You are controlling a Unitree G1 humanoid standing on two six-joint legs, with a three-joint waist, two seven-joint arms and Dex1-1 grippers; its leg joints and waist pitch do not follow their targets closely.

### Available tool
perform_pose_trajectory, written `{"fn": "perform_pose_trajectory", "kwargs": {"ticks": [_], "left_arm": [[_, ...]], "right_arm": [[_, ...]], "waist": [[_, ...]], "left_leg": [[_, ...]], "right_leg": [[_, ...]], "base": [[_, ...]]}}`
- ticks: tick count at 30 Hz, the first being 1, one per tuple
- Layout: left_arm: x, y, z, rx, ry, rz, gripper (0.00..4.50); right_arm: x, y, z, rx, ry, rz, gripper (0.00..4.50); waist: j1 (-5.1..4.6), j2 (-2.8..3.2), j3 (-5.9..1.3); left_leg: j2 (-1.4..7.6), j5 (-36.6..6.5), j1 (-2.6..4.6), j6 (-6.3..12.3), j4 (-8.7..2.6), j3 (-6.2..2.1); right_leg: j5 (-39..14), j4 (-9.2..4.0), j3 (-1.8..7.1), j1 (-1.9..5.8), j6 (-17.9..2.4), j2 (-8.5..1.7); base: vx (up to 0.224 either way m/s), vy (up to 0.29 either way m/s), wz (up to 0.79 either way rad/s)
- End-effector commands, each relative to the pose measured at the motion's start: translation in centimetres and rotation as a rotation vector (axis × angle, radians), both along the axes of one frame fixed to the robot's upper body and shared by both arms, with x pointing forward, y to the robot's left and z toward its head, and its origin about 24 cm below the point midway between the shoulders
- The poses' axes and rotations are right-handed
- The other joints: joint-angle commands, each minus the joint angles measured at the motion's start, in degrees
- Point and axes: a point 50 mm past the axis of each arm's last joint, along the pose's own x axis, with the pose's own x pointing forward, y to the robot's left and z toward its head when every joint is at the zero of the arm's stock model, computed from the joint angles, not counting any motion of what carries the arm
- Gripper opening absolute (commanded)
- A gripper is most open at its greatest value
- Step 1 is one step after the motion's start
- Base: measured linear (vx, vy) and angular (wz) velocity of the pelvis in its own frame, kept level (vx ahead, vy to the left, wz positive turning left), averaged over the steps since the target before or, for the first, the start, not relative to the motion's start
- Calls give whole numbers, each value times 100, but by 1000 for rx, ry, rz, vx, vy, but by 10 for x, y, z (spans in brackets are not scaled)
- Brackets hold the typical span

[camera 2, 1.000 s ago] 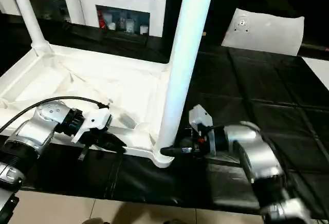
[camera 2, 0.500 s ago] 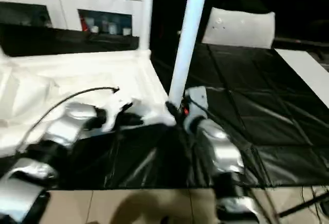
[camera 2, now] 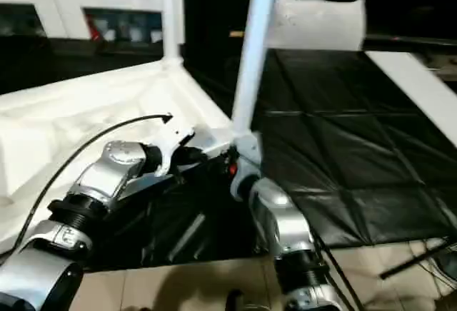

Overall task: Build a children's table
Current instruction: Rotate leg to tighten

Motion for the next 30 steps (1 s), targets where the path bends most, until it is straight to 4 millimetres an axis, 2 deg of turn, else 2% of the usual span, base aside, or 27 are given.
{"fn": "perform_pose_trajectory", "kwargs": {"ticks": [1,2,3,4,5,6,7,8,9,10,12,14,15,16,18,21,25,29,30], "left_arm": [[-4,2,6,-49,-31,-95,0],[-6,5,6,-41,-22,-121,0],[-7,9,5,-31,-14,-137,0],[-8,11,5,-24,-17,-162,0],[-9,14,5,-15,-8,-179,0],[-10,17,4,-3,-6,-202,0],[-11,18,4,4,-5,-214,0],[-13,22,4,24,2,-251,0],[-14,24,3,30,6,-260,0],[-16,29,2,53,11,-296,0],[-18,35,1,82,27,-335,0],[-20,42,0,108,46,-373,0],[-21,45,0,124,50,-386,0],[-21,46,0,130,50,-400,0],[-23,50,0,143,59,-443,0],[-23,53,1,153,65,-465,0],[-24,54,3,136,75,-503,0],[-32,50,5,91,118,-625,0],[-33,50,4,101,124,-646,0]], "right_arm": [[1,-11,10,-7,-61,45,354],[1,-17,12,-16,-74,68,363],[0,-22,14,-20,-88,94,373],[0,-26,16,-22,-93,114,384],[0,-31,18,-28,-102,141,398],[-1,-34,21,-33,-108,165,398],[-1,-36,22,-35,-111,177,406],[-2,-41,25,-44,-122,220,416],[-3,-43,27,-46,-125,233,426],[-5,-47,31,-51,-138,287,426],[-9,-52,36,-58,-143,363,438],[-15,-59,41,-75,-141,444,445],[-17,-61,42,-82,-138,474,445],[-18,-63,43,-85,-135,487,445],[-21,-69,46,-99,-126,529,445],[-21,-75,50,-118,-124,549,445],[-21,-79,53,-128,-128,548,445],[-16,-77,49,-154,-143,549,445],[-15,-75,48,-139,-139,566,445]], "waist": [[73,-101,-393],[147,-103,-369],[181,-119,-396],[227,-112,-443],[256,-113,-458],[283,-110,-456],[295,-106,-459],[318,-100,-481],[347,-90,-504],[356,-90,-507],[390,-114,-550],[412,-159,-563],[418,-149,-537],[419,-142,-524],[427,-127,-479],[451,-153,-474],[520,-154,-474],[550,-144,-496],[567,-137,-492]], "left_leg": [[269,-1544,35,221,-486,-82],[263,-1759,78,304,-465,-54],[244,-1780,69,320,-434,-57],[246,-1515,35,365,-417,-52],[255,-1346,10,402,-415,-48],[265,-1113,5,480,-403,-31],[264,-1071,21,519,-394,-20],[267,-902,21,583,-366,-7],[274,-644,-12,634,-351,-10],[271,-551,-13,658,-339,2],[251,-175,-7,801,-287,23],[238,-34,-32,924,-254,33],[241,-130,-30,951,-258,39],[240,-240,-28,927,-264,40],[269,-835,3,599,-308,29],[293,-1308,40,197,-339,-1],[290,-1437,78,71,-352,-1],[285,-1376,76,40,-352,6],[292,-1402,99,49,-348,11]], "right_leg": [[-1731,-260,358,222,-1000,-298],[-2265,-277,406,133,-907,-281],[-2576,-270,443,134,-830,-287],[-2335,-220,461,163,-847,-268],[-2066,-170,468,179,-888,-257],[-1610,-106,471,155,-1015,-226],[-1497,-96,466,151,-1073,-214],[-1232,-44,473,179,-1184,-215],[-926,13,468,224,-1265,-207],[-783,33,472,223,-1297,-194],[-156,127,482,248,-1469,-169],[81,170,488,261,-1509,-157],[-103,146,480,243,-1493,-149],[-298,119,474,236,-1462,-147],[-1326,-12,469,202,-1206,-153],[-2128,-89,465,178,-892,-147],[-2365,-124,469,143,-791,-138],[-2130,-98,478,143,-893,-125],[-2072,-96,480,130,-945,-124]], "base": [[0,0,0],[0,0,0],[43,-61,7],[56,-65,2],[56,-65,2],[53,-58,2],[54,-52,3],[54,-52,3],[53,-45,-3],[0,0,0],[0,0,0],[0,0,0],[0,0,0],[0,0,0],[0,0,0],[0,0,0],[0,0,0],[0,0,0],[0,0,0]]}}
